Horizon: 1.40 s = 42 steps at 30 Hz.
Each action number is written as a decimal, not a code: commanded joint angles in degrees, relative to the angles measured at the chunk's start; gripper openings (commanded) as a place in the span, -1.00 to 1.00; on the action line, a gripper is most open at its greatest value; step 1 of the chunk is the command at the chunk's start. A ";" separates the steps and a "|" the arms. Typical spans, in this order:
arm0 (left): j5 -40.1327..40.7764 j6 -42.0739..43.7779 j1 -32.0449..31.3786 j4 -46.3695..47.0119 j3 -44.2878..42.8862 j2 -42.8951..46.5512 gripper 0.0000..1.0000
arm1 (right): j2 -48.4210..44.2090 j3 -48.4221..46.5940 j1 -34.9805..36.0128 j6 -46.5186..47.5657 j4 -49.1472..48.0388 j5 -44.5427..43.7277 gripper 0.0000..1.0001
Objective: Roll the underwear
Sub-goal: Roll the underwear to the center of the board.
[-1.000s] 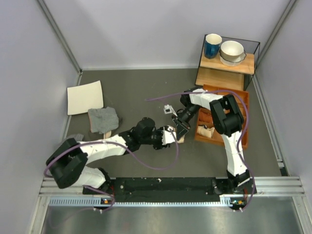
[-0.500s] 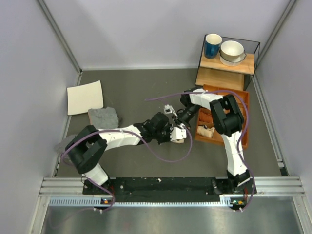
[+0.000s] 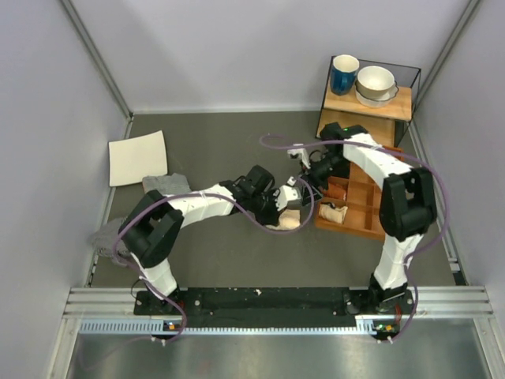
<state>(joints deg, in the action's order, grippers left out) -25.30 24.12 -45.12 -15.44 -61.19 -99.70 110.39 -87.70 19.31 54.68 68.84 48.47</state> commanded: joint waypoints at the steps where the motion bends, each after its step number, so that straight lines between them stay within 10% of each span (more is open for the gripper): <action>1: -7.30 -7.06 2.58 -6.09 -2.96 -4.80 -1.00 | -6.15 2.79 -4.01 -5.27 -8.27 -1.89 0.12; 18: -18.82 -18.57 13.75 -9.70 -9.83 -19.65 -0.96 | -4.05 6.93 -4.73 -8.34 -11.09 13.67 0.32; 42: -18.38 -26.31 14.71 -1.79 -7.28 -19.48 -0.80 | 9.32 7.19 3.89 -32.78 -23.67 -6.99 0.42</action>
<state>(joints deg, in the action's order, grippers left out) -53.60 -2.74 -30.30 -18.20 -71.05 -116.14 117.10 -80.66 21.15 23.88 46.37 45.47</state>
